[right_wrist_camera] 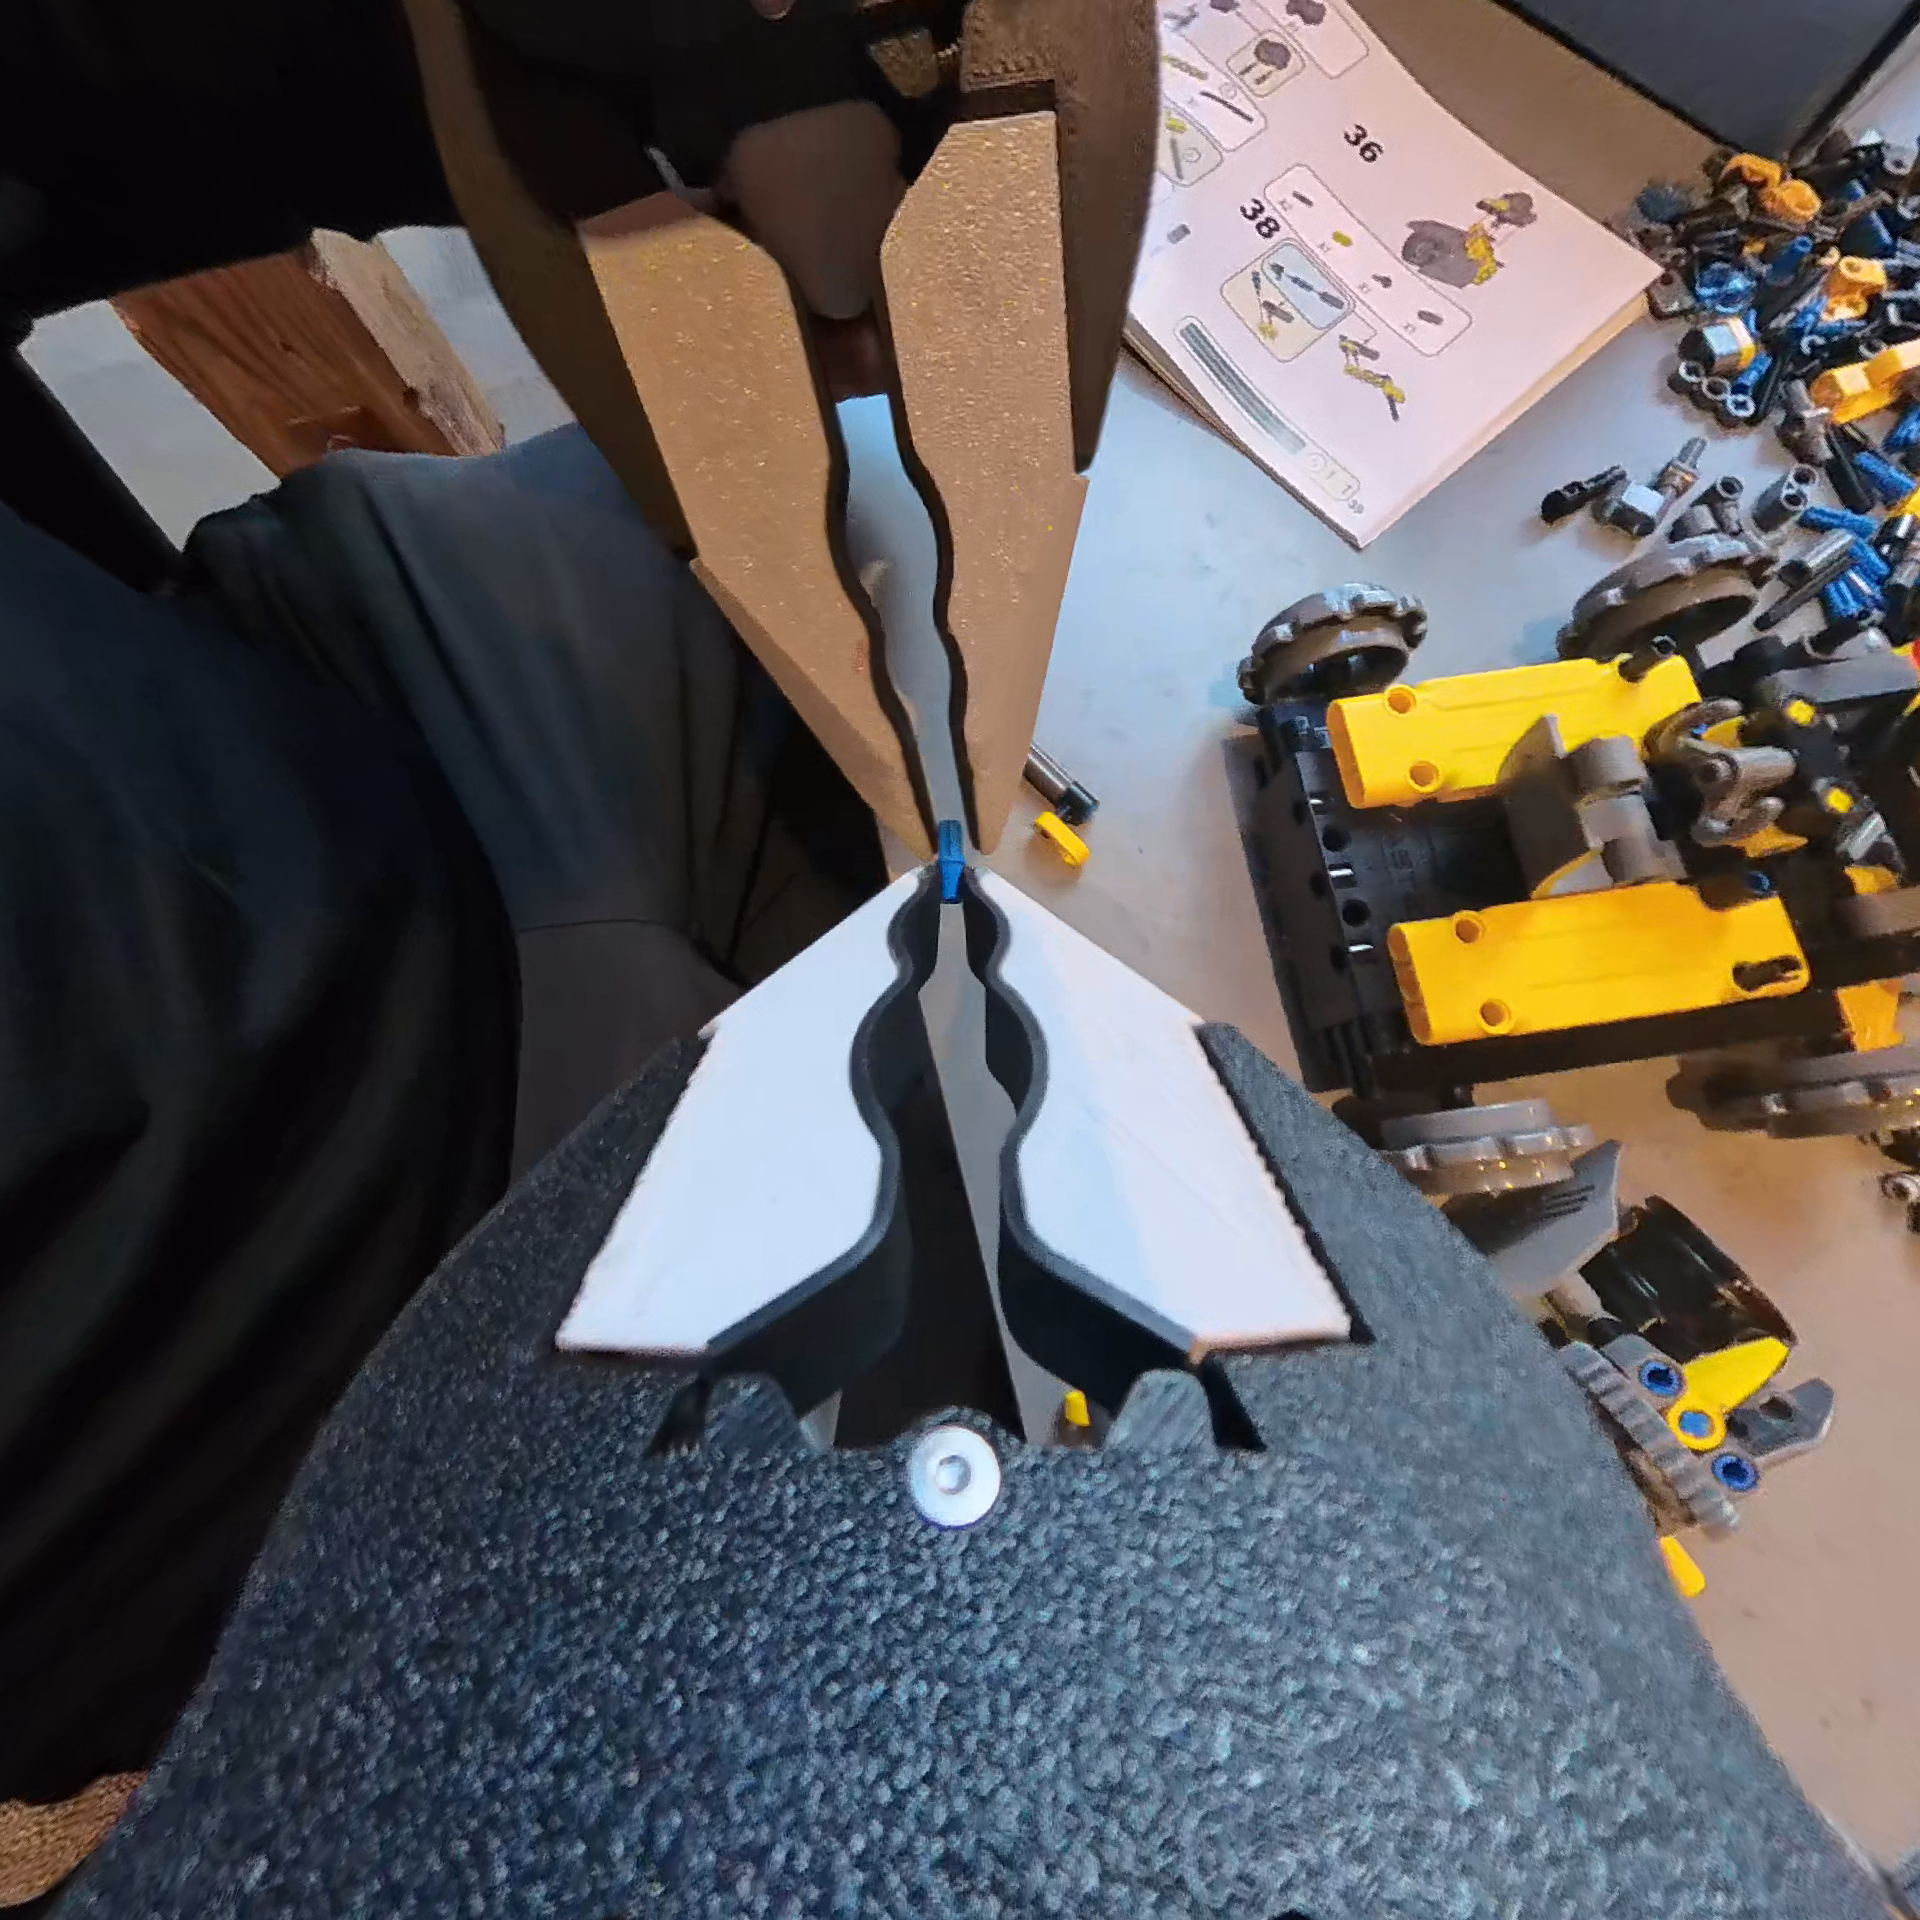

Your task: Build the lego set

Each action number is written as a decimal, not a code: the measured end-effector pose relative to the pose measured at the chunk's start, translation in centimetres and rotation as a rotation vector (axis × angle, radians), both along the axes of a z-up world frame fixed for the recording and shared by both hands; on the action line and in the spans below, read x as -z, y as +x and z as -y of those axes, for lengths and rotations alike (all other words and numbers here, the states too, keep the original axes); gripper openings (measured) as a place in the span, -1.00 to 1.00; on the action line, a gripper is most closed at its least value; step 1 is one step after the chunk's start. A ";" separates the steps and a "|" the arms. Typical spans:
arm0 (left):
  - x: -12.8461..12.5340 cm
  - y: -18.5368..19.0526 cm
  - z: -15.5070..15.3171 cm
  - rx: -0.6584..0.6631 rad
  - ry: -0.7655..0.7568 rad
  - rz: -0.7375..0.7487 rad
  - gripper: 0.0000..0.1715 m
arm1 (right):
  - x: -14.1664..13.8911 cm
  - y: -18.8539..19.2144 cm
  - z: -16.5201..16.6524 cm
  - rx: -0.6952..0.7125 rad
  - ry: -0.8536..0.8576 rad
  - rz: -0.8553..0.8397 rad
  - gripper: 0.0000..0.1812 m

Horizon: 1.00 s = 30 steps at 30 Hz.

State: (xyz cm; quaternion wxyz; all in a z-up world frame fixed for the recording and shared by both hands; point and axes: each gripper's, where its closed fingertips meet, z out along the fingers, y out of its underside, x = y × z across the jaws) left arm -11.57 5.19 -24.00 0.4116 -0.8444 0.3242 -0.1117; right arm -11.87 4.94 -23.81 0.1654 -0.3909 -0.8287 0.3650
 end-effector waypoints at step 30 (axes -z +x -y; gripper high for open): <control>-8.4 1.2 -0.7 -0.137 0.596 0.151 -0.97 | -8.5 0.7 -0.1 0.012 -0.424 -0.286 -0.96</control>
